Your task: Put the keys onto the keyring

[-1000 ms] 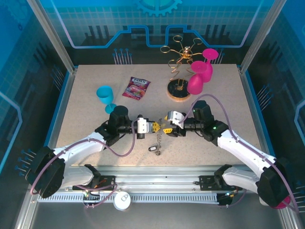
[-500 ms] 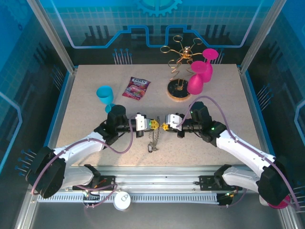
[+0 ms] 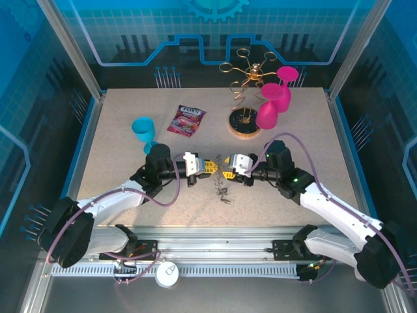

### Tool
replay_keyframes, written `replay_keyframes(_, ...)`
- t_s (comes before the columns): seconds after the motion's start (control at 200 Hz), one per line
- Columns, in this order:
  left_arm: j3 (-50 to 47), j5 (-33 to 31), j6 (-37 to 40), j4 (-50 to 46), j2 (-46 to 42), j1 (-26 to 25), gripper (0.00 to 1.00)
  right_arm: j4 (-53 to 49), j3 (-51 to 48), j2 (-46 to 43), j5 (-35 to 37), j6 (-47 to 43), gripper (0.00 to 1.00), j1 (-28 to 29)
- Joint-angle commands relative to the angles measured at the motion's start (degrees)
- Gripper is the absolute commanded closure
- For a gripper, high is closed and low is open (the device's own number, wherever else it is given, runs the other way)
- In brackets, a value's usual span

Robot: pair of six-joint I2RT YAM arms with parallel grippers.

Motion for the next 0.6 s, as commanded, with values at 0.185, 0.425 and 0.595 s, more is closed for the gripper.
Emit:
replay_keyframes(0.185,0.8,2.77,2.41,1.44,-0.47,-0.22,1.0,2.33,3.34,2.58,-9.71,2.46,0.65,0.01)
replay_keyframes(0.425,0.77,4.1,2.95,1.04,-0.64,-0.22,1.0,4.72,4.0,5.6,-9.2,3.29,0.72,0.35)
replay_keyframes(0.595,1.12,5.6,2.14,1.96,-0.22,-0.22,1.0,3.1,4.77,6.99,-9.92,2.16,0.83,0.69)
